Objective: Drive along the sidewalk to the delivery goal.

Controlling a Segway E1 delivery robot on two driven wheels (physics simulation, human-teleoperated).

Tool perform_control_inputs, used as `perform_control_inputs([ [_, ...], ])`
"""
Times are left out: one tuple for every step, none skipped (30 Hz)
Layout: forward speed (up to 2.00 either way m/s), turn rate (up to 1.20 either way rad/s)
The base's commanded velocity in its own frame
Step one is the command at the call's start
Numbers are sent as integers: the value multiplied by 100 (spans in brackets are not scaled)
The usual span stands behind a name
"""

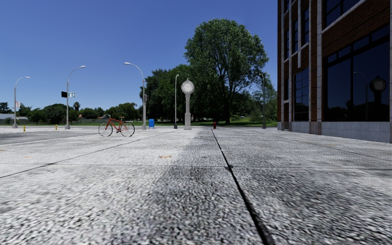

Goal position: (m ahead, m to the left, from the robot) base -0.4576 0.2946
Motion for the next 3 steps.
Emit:
perform_control_inputs([
  [0, 0],
  [0, 0],
  [0, 0],
])
